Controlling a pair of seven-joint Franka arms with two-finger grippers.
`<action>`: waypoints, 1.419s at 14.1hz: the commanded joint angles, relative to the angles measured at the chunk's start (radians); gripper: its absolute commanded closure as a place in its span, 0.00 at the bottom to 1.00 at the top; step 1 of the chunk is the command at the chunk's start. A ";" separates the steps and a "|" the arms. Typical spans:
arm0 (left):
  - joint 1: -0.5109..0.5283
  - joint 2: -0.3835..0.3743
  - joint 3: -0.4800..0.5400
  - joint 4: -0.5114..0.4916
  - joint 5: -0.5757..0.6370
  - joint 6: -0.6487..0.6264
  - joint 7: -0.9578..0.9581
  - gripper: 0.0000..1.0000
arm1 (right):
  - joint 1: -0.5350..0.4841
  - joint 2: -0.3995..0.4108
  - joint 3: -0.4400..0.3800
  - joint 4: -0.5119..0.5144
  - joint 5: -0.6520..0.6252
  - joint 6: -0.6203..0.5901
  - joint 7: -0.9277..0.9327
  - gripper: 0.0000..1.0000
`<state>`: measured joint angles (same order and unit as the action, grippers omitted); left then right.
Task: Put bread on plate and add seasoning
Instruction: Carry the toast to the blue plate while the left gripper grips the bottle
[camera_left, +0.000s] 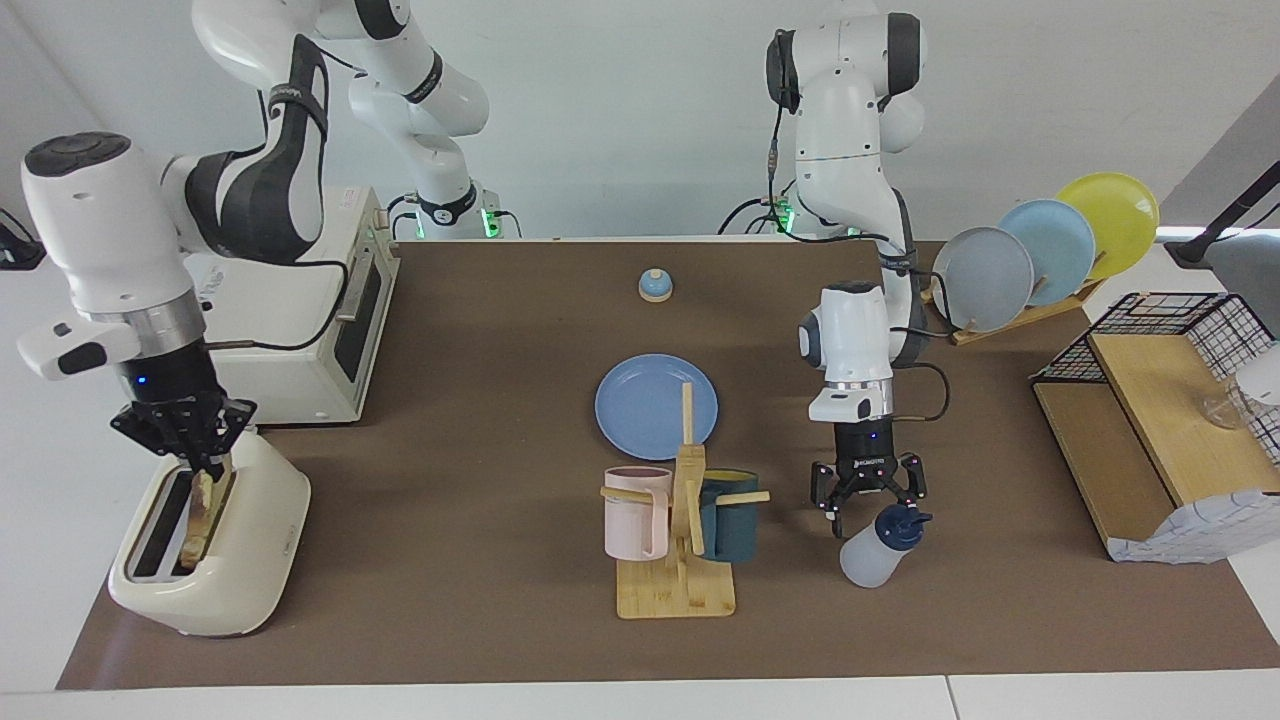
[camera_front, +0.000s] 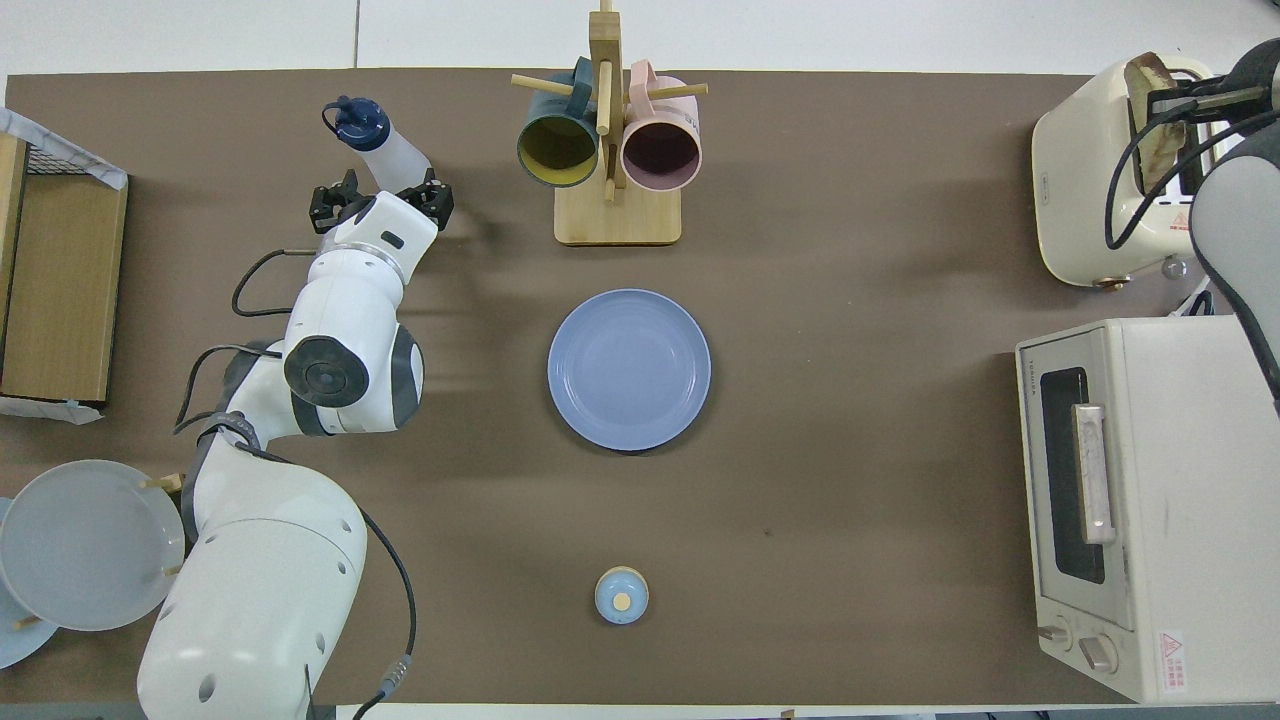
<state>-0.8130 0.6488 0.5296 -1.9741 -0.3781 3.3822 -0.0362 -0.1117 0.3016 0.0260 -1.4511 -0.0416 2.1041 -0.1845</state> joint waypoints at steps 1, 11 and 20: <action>0.006 0.032 0.006 0.049 -0.010 -0.038 0.001 0.00 | 0.004 0.001 0.040 0.084 0.016 -0.152 -0.021 1.00; 0.034 0.045 0.004 0.086 -0.013 -0.069 -0.008 0.00 | 0.311 -0.185 0.143 -0.159 0.054 -0.248 0.527 1.00; 0.034 0.043 -0.002 0.092 -0.012 -0.087 -0.017 0.00 | 0.541 -0.222 0.144 -0.535 0.138 0.328 0.752 1.00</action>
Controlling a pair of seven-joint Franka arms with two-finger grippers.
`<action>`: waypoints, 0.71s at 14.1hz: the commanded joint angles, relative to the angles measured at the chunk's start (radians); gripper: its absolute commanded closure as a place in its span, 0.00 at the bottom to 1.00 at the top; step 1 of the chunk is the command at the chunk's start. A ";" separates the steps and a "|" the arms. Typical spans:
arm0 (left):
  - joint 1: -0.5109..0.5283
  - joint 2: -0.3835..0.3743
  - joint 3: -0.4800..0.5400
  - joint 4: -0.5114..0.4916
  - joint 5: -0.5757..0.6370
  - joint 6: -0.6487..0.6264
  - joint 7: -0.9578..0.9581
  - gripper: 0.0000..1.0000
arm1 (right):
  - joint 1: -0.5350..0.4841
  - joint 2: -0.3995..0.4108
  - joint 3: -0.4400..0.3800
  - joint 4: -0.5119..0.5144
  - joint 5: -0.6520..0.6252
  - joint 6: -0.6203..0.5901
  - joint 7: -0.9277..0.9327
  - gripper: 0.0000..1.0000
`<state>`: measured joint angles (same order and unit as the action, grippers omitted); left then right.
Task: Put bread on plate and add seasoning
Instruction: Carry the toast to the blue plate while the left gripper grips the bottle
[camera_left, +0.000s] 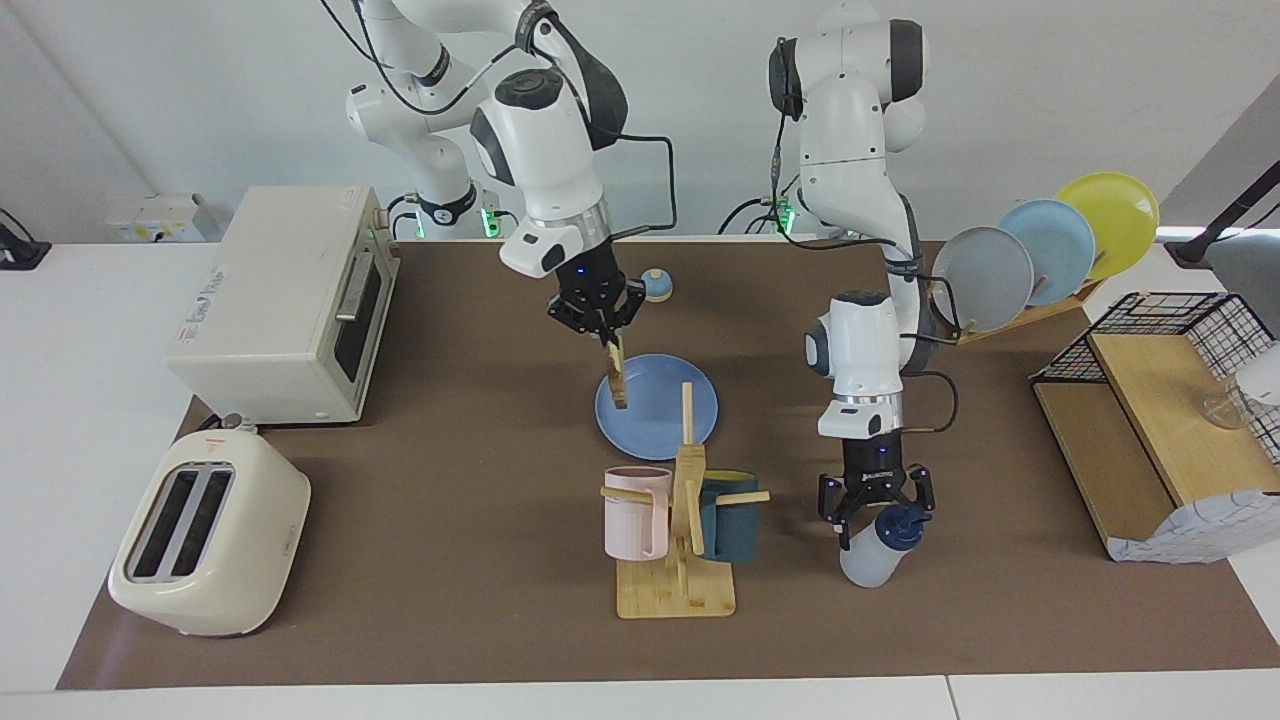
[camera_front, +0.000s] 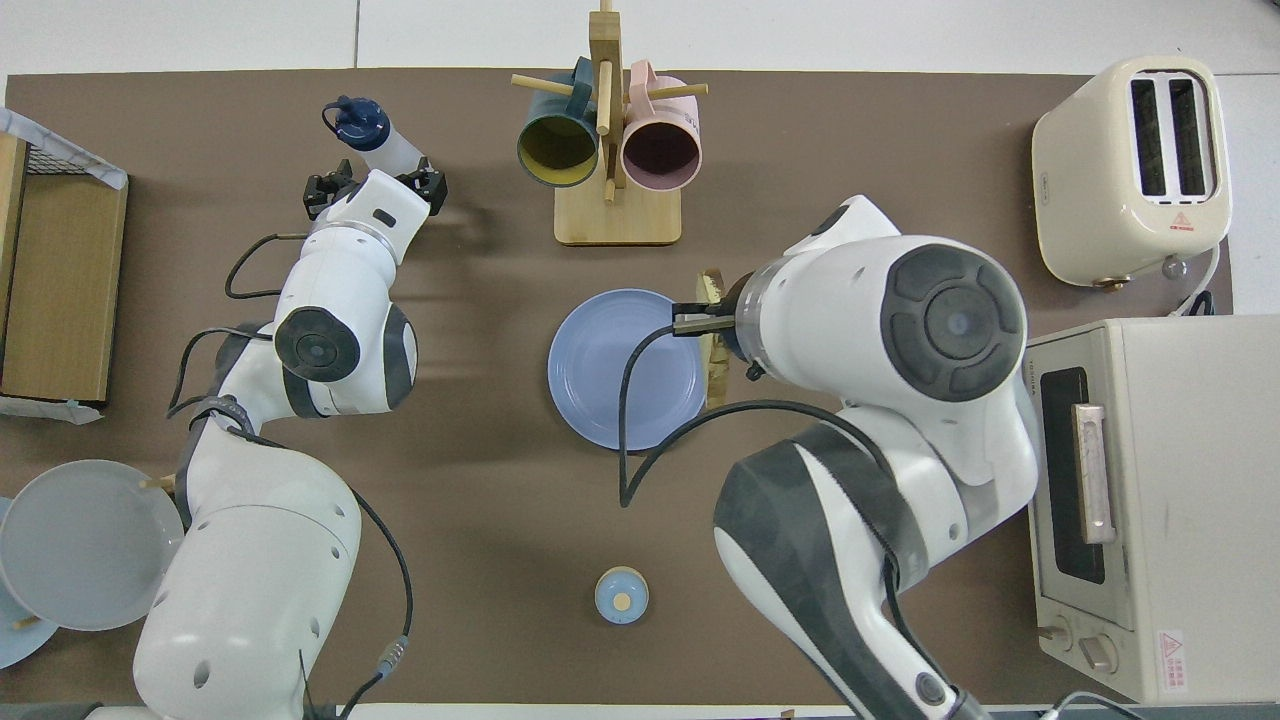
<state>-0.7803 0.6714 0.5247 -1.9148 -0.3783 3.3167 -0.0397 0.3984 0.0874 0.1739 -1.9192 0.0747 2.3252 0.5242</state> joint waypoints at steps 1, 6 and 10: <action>-0.001 0.020 0.003 0.033 -0.011 -0.028 -0.026 0.00 | 0.051 0.012 -0.004 -0.075 0.022 0.162 0.060 1.00; -0.001 0.020 0.001 0.033 -0.010 -0.029 -0.071 0.00 | 0.097 0.077 -0.005 -0.089 0.022 0.305 0.092 1.00; 0.004 0.020 0.001 0.039 -0.004 -0.031 -0.089 0.83 | 0.100 0.089 -0.005 -0.106 0.022 0.336 0.089 1.00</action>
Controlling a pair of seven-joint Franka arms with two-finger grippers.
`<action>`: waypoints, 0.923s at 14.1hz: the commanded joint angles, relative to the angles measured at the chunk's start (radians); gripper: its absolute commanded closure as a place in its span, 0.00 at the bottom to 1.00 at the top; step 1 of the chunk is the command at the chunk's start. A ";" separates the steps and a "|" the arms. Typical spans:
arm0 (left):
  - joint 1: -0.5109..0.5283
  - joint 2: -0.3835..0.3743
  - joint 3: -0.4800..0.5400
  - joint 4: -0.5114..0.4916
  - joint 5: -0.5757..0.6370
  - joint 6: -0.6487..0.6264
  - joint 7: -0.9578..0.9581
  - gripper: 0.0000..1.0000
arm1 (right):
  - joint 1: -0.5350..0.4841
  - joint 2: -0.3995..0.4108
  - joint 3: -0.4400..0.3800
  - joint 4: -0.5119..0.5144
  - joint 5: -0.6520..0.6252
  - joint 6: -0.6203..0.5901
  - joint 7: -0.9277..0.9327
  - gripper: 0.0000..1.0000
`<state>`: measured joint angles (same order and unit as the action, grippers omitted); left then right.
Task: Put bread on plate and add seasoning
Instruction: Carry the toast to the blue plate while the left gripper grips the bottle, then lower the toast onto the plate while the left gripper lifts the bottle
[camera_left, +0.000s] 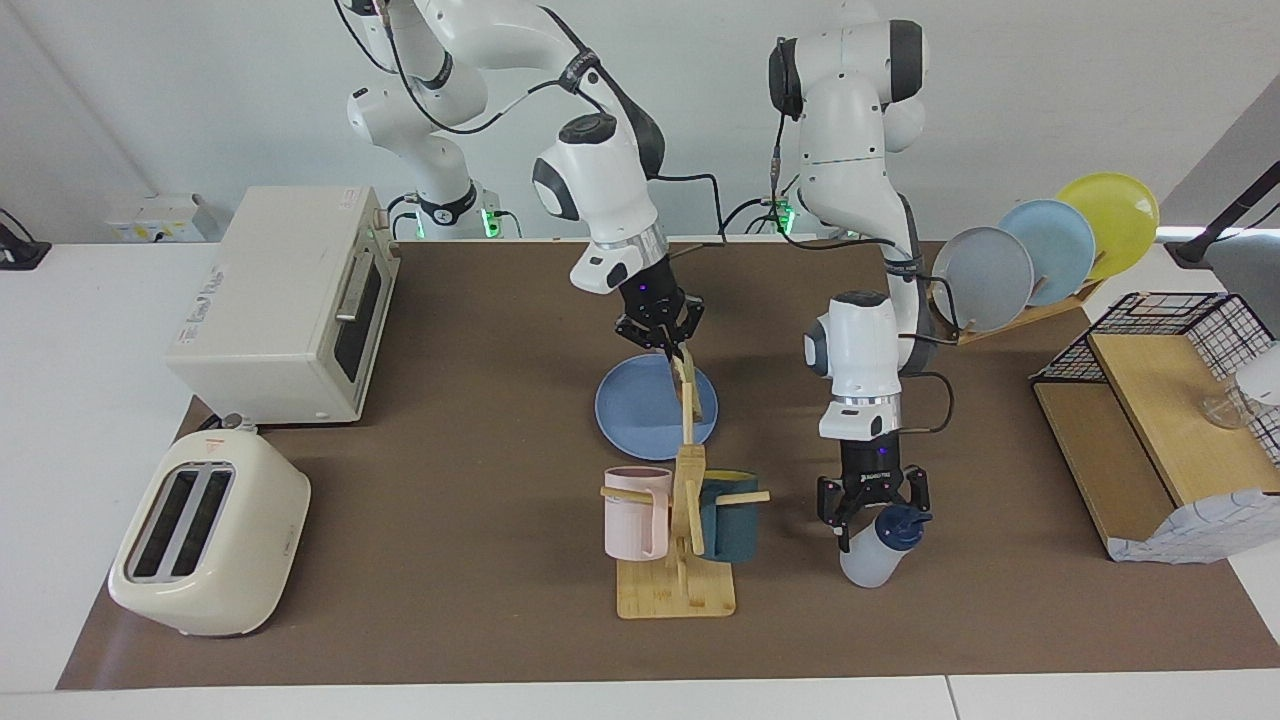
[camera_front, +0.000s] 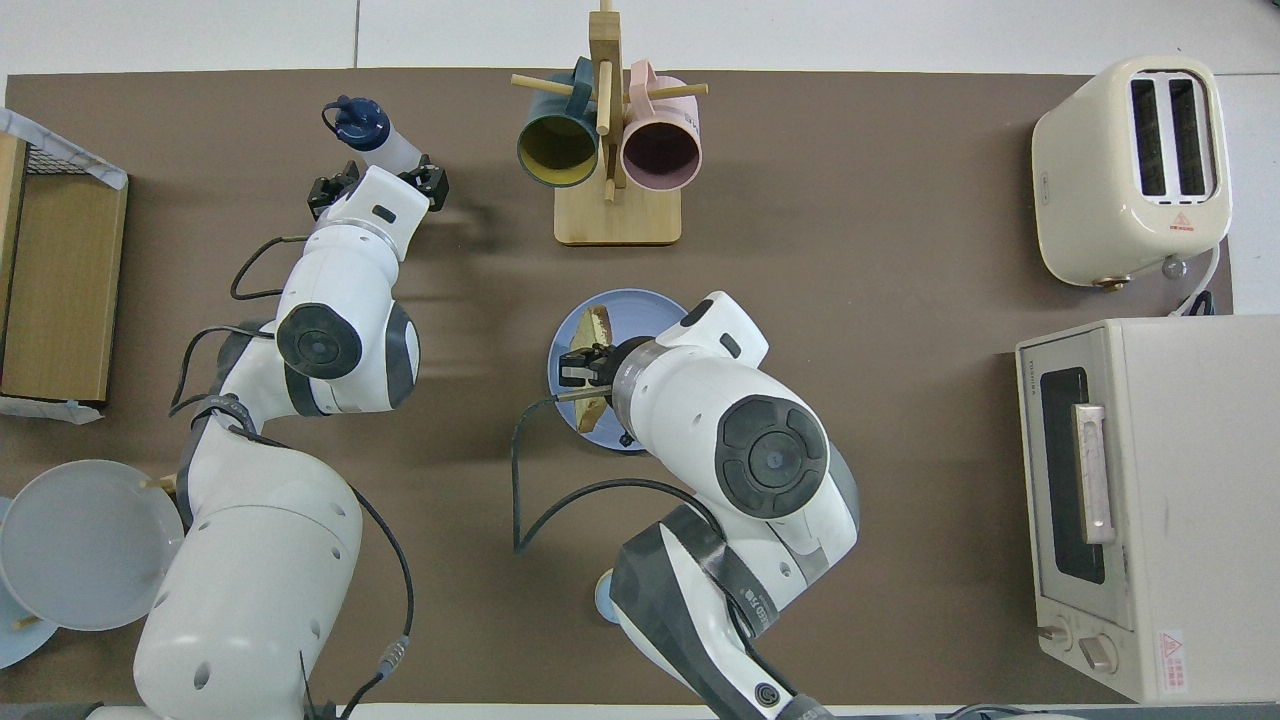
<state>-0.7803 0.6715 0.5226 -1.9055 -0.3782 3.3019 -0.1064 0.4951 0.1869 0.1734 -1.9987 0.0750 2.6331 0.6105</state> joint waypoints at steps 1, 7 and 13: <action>0.006 0.020 0.004 0.029 0.001 -0.013 -0.025 1.00 | 0.005 -0.015 -0.005 -0.044 0.022 0.047 0.003 1.00; 0.013 0.020 0.004 0.034 0.009 0.004 -0.021 1.00 | -0.009 -0.044 -0.008 -0.130 0.020 0.056 0.003 1.00; -0.007 -0.088 0.007 -0.001 0.016 -0.060 0.124 1.00 | -0.066 -0.061 -0.008 -0.179 0.020 0.044 0.006 1.00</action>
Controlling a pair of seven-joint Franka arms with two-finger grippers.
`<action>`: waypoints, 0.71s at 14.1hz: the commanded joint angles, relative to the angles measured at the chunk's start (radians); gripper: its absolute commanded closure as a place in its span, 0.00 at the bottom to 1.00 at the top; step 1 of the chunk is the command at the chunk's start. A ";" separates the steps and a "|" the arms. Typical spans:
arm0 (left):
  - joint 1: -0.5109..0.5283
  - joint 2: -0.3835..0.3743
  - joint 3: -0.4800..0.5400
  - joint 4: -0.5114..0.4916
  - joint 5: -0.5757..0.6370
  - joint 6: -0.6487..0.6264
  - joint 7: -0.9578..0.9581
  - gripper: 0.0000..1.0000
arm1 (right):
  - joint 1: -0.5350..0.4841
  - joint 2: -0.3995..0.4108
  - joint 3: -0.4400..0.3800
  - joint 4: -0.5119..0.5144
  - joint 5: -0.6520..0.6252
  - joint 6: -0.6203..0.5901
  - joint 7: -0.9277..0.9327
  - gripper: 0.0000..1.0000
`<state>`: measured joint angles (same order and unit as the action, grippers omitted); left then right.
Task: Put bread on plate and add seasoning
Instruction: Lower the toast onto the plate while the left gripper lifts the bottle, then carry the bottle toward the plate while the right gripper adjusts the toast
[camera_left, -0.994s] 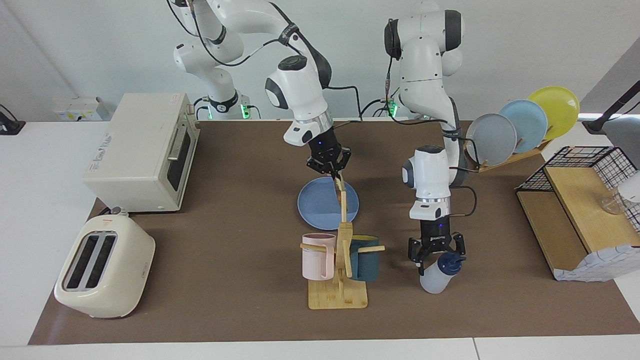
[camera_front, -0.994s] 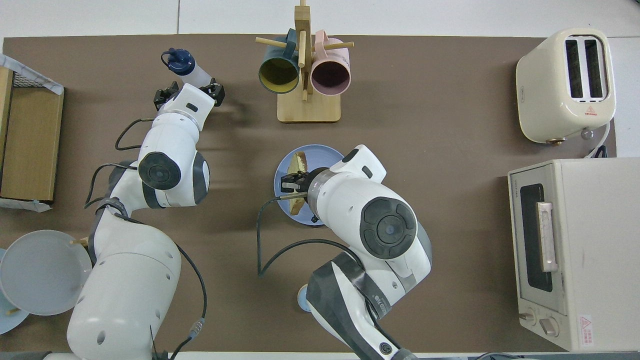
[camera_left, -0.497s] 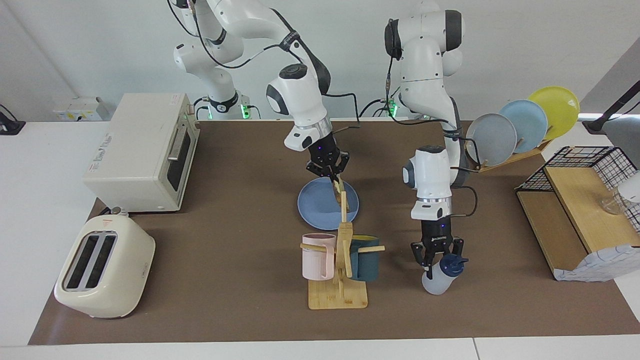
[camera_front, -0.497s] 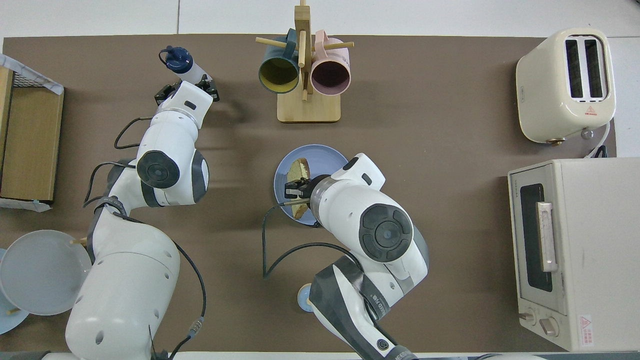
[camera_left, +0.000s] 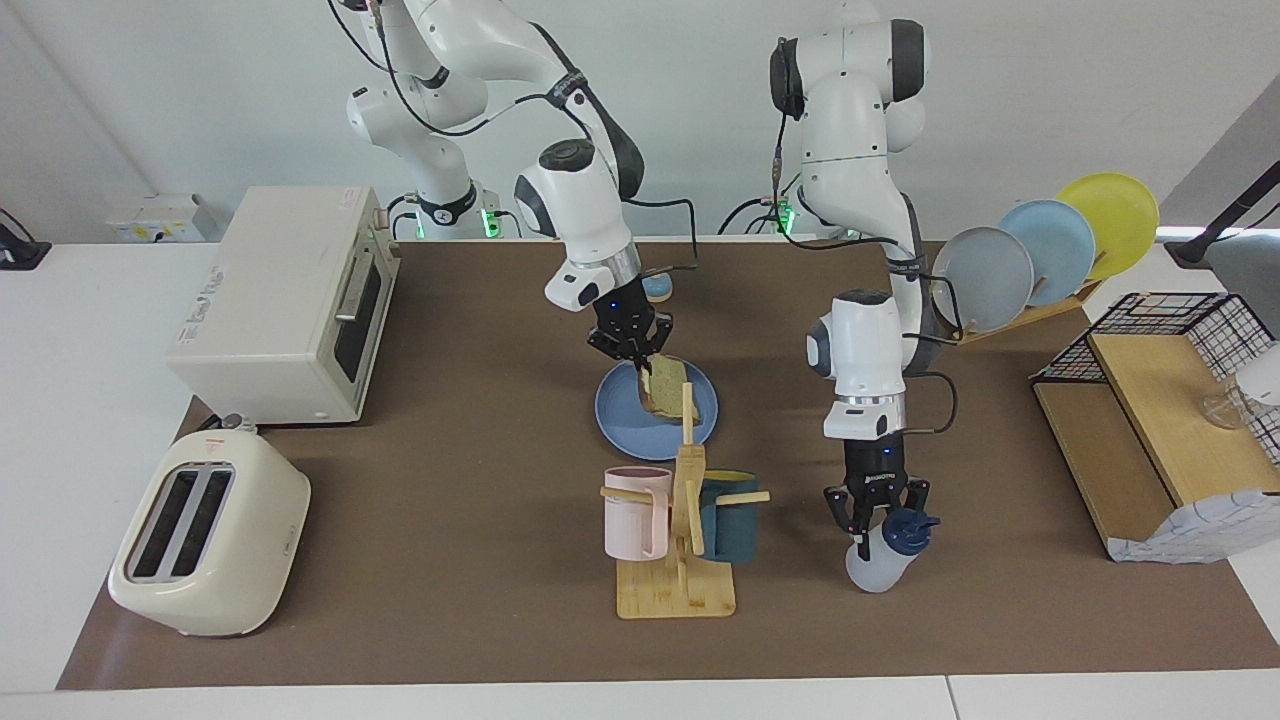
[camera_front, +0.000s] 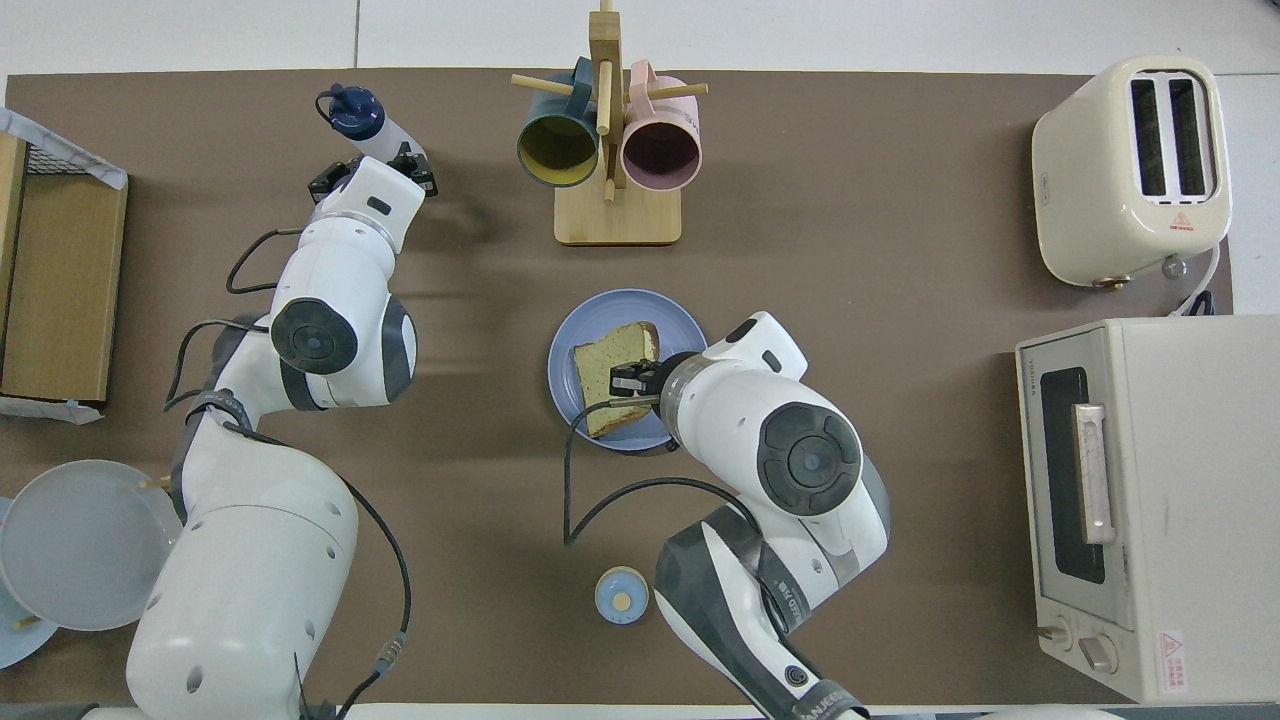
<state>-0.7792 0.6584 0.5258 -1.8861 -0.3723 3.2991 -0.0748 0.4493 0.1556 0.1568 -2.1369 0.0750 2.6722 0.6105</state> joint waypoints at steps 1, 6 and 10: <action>-0.011 -0.139 0.003 -0.048 0.010 -0.138 0.152 1.00 | -0.026 -0.033 0.009 -0.049 0.020 0.000 0.006 1.00; 0.001 -0.436 0.013 -0.056 0.010 -0.637 0.540 1.00 | -0.038 -0.042 0.009 -0.073 0.020 0.000 0.009 1.00; 0.009 -0.598 0.022 -0.071 0.027 -0.951 0.946 1.00 | -0.064 -0.047 0.009 -0.084 0.020 0.000 0.022 0.88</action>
<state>-0.7755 0.1406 0.5448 -1.9094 -0.3679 2.4390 0.6995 0.4093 0.1398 0.1568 -2.1887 0.0751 2.6717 0.6244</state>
